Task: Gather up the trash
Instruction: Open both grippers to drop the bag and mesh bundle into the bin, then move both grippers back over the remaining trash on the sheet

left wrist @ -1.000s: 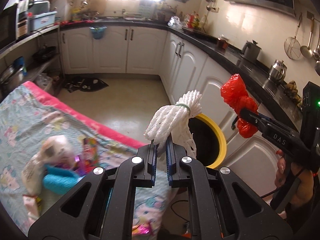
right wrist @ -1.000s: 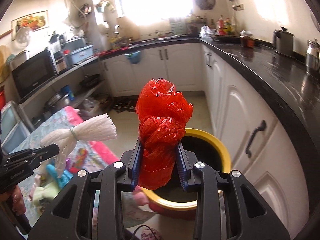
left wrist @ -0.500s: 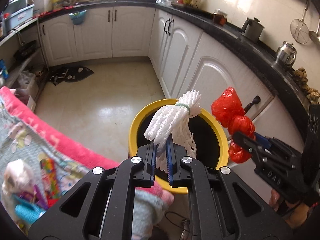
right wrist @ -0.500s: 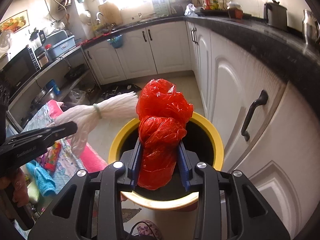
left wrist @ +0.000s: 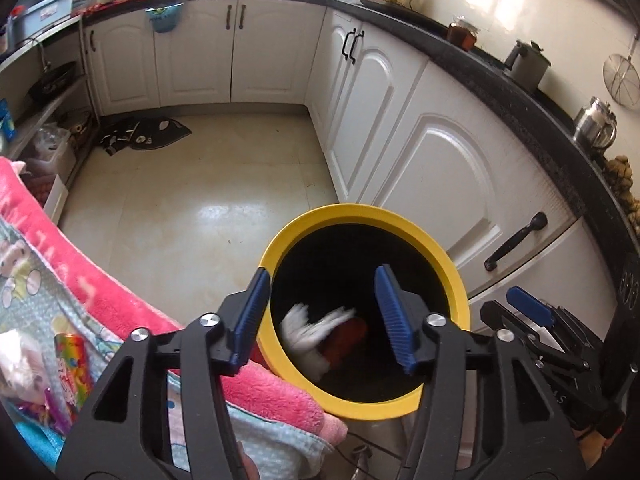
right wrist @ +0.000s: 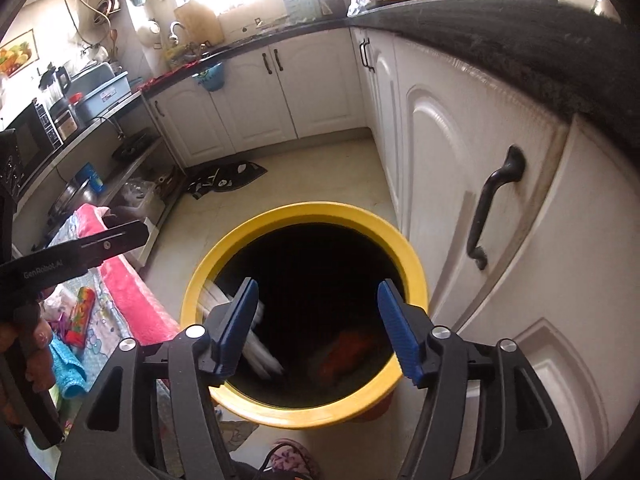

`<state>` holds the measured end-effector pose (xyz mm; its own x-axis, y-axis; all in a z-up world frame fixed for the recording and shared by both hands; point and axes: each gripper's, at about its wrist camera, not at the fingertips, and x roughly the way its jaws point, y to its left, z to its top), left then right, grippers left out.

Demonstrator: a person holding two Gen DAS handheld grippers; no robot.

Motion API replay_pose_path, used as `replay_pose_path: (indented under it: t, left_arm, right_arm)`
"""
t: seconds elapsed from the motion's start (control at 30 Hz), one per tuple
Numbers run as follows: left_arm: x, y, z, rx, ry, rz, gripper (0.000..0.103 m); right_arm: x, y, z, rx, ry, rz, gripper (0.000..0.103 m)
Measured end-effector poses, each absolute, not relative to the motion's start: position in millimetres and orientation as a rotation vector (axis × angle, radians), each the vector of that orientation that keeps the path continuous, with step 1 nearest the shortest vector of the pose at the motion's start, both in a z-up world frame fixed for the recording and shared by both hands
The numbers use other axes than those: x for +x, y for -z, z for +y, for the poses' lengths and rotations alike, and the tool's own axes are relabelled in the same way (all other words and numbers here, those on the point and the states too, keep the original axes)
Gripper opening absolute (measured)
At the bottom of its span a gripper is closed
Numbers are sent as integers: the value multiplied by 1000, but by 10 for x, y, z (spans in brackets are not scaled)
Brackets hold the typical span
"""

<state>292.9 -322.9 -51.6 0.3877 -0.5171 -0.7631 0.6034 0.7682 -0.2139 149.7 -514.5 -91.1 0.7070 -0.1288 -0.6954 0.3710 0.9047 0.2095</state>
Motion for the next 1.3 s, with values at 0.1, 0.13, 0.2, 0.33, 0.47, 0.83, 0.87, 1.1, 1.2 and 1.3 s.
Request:
replay_pose_path:
  t: [0.1, 0.13, 0.2, 0.33, 0.47, 0.83, 0.87, 1.1, 1.2, 1.3]
  left_arm:
    - [2898, 443, -3157, 88, 709, 909, 60]
    - [2880, 405, -3126, 76, 710, 902, 64]
    - [2856, 343, -3081, 59, 715, 890, 72]
    - [2727, 199, -2934, 45, 699, 845, 92]
    - [2607, 109, -2787, 34, 676, 815, 92]
    - [2288, -63, -2108, -57, 596, 767, 92]
    - [2265, -83, -2051, -64, 589, 761, 92]
    - [2091, -254, -1571, -101, 533, 708, 92]
    - [2032, -303, -1362, -103, 497, 686, 92]
    - [2002, -332, -1175, -116, 466, 673, 92]
  right_arm:
    - [1427, 837, -5106, 329, 299, 714, 68]
    - [1422, 819, -5099, 329, 299, 709, 69]
    - [1381, 760, -5059, 323, 298, 694, 73]
    - [1305, 656, -4986, 314, 298, 670, 79]
    - [1251, 550, -4894, 309, 288, 647, 81]
    - [1155, 220, -4505, 255, 220, 583, 88]
    - [1149, 183, -4453, 249, 210, 575, 88]
    - [1117, -8, -4127, 207, 131, 541, 89]
    - [1097, -53, -4000, 196, 96, 534, 90]
    - [1093, -92, -3860, 177, 65, 532, 90]
